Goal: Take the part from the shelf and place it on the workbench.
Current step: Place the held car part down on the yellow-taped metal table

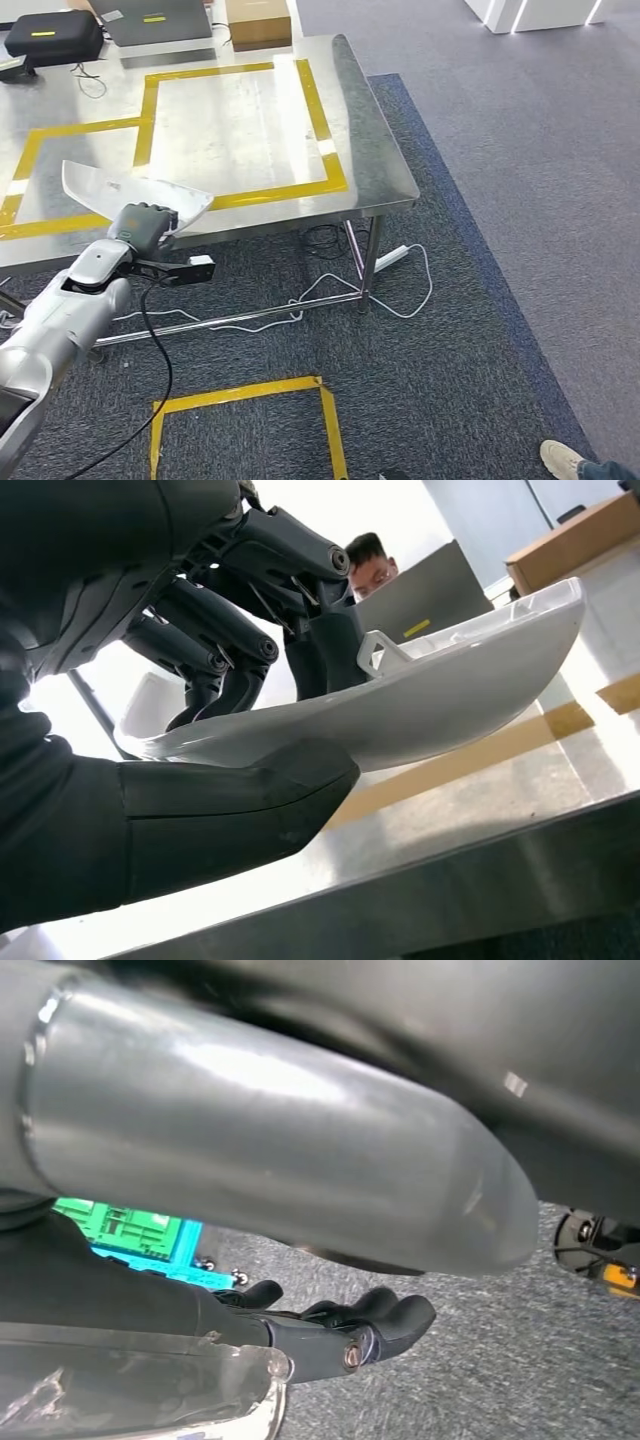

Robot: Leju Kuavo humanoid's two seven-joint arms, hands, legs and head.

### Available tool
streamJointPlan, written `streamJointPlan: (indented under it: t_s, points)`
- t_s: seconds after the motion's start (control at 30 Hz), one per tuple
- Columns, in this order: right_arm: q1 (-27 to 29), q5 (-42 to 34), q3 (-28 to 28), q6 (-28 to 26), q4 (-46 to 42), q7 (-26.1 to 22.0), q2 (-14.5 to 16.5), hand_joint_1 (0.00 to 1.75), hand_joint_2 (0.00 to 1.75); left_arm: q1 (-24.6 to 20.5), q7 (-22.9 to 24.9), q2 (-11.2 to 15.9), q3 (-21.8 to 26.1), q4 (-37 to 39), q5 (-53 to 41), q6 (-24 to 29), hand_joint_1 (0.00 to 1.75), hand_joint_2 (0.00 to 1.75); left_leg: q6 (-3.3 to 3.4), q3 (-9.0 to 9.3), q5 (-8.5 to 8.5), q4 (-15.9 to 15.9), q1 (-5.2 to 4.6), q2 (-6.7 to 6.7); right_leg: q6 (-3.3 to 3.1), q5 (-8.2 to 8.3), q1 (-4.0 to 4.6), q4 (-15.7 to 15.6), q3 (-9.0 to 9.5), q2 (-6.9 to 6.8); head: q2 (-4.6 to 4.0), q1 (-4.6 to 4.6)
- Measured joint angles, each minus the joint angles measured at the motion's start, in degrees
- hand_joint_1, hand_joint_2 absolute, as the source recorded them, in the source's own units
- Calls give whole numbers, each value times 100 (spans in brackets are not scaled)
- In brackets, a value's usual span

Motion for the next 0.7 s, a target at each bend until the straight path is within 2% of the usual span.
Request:
streamJointPlan:
  t_s: [0.03,0.07,0.13,0.17,0.2,0.23,0.3,0.37,0.4,0.47,0.5,0.53,0.57,0.6,0.63,0.7]
  points:
    - [4,0,0,-1,0,-2,-1,0,0,7,2,0,0,1,5,-4,175,175,-16,0,-11,9,12,-3,24,29,-12,76,-52,-2,0,0]
    - [7,0,0,-2,0,-1,-1,0,0,12,5,0,0,1,14,-7,175,175,-42,1,-26,27,32,-10,47,169,-26,-97,23,-3,0,0]
    - [5,0,0,-3,1,0,2,0,0,12,10,3,1,1,35,-10,175,175,-130,-5,-83,101,75,-30,106,522,-63,-837,395,9,0,9]
    - [3,0,-1,-2,2,-1,7,0,0,10,15,12,1,1,43,-10,175,175,-181,-18,-115,154,82,-39,98,630,-77,-1149,564,33,0,17]
    - [1,0,-1,-3,3,-6,13,0,0,8,20,22,2,2,49,-10,175,175,-224,-29,-134,189,80,-47,68,668,-84,-1323,665,55,0,21]
    - [-1,1,-2,-3,5,-11,18,0,0,8,26,32,2,2,56,-9,175,175,-259,-38,-138,204,71,-56,15,648,-76,-1355,691,75,0,21]
    - [-2,3,-2,-6,7,-19,20,0,0,11,31,45,3,3,67,-8,175,175,-308,-39,-131,191,82,-64,-114,656,-66,-1328,684,77,0,9]
    - [-2,7,-2,-8,7,-19,20,0,0,9,32,57,5,3,82,-7,175,175,-342,-100,-244,339,88,9,-212,658,-66,-1326,690,72,0,-7]
    - [-1,9,-2,-9,7,-19,20,0,0,5,34,63,6,3,89,-5,175,175,-352,-213,-384,584,83,61,-249,656,-69,-1331,696,67,0,-16]
    - [5,13,-2,-12,7,-19,20,0,0,11,41,67,7,4,98,-5,175,175,-352,-605,-735,1378,67,134,-292,641,-58,-1333,701,49,0,-28]
    - [10,15,-3,-14,7,-19,20,0,0,25,46,67,7,4,101,-5,175,175,-345,-795,-846,1730,65,140,-302,634,-51,-1333,703,37,0,-28]
    - [15,16,-3,-18,7,-19,20,0,0,40,53,69,7,5,104,-5,175,175,-332,-902,-851,1906,63,142,-309,627,-43,-1333,708,27,0,-28]
    - [18,17,-3,-21,8,-19,20,0,0,52,60,72,7,5,109,-5,175,175,-312,-897,-748,1857,61,143,-312,619,-38,-1332,718,20,0,-28]
    - [19,18,-3,-25,8,-18,20,0,0,57,68,75,9,5,114,-5,175,175,-288,-779,-562,1596,57,145,-308,608,-34,-1332,734,14,0,-27]
    - [19,19,-3,-27,9,-18,20,0,0,56,73,80,13,5,120,-5,175,175,-259,-588,-351,1209,50,160,-297,594,-32,-1333,753,10,0,-28]
    - [15,22,-2,-31,9,-21,20,0,0,43,80,87,26,5,128,-5,175,175,-225,-240,-139,530,18,199,-243,561,-7,-1325,770,5,0,-32]
